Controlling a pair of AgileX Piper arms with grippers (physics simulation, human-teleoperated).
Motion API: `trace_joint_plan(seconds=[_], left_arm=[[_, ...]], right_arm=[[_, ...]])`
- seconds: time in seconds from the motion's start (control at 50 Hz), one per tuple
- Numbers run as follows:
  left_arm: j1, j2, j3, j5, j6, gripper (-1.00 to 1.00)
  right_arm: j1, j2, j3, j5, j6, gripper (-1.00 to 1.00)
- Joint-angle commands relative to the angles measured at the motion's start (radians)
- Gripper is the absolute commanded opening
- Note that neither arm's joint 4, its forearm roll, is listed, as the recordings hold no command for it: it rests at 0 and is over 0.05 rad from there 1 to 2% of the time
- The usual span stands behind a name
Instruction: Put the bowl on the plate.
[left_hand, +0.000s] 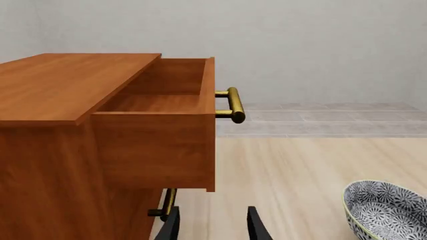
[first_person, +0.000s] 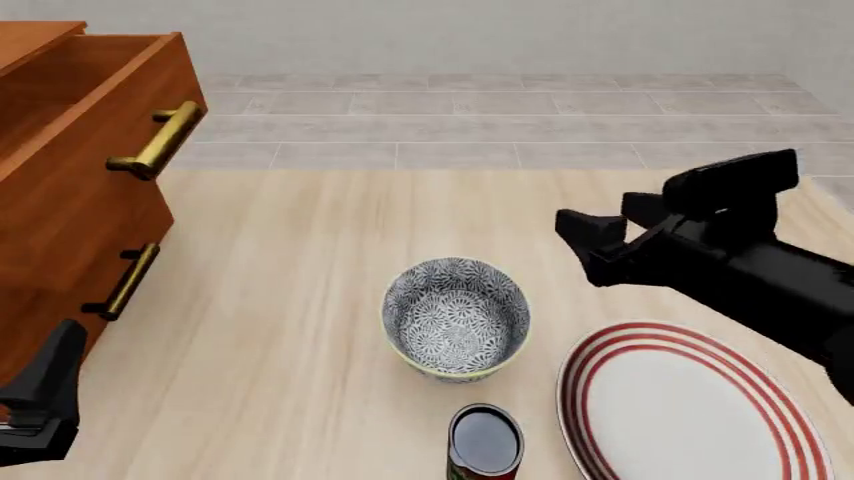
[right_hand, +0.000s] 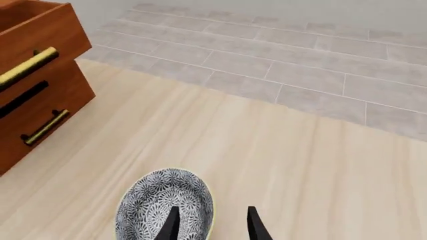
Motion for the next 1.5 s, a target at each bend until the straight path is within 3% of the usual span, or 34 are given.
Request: trace_joint_plan(seconds=[0.02, 0.1, 0.12, 0.16, 0.34, 0.52, 0.72, 1.06, 1.5], left_arm=[[0.000, 0.000, 0.000, 0.000, 0.000, 1.00], [0.000, 0.000, 0.000, 0.000, 0.000, 1.00], [0.000, 0.000, 0.000, 0.000, 0.000, 1.00], [0.000, 0.000, 0.000, 0.000, 0.000, 1.00], [0.000, 0.000, 0.000, 0.000, 0.000, 1.00], [0.000, 0.000, 0.000, 0.000, 0.000, 1.00], [0.000, 0.000, 0.000, 0.000, 0.000, 1.00], [0.000, 0.000, 0.000, 0.000, 0.000, 1.00], [0.000, 0.000, 0.000, 0.000, 0.000, 1.00]], right_arm=[[0.053, 0.131, -0.070, 0.051, 0.008, 1.00], [0.057, 0.163, -0.090, 0.069, 0.005, 1.00], [0.067, 0.175, -0.094, 0.076, -0.024, 1.00], [0.074, 0.172, -0.096, 0.078, 0.002, 1.00], [0.077, 0.231, -0.134, 0.115, -0.012, 1.00], [0.086, 0.264, -0.120, 0.142, 0.010, 1.00], [0.048, 0.323, -0.149, 0.176, -0.013, 1.00], [0.019, 0.406, -0.167, 0.177, -0.034, 1.00], [0.034, 0.499, -0.191, 0.134, -0.002, 1.00]])
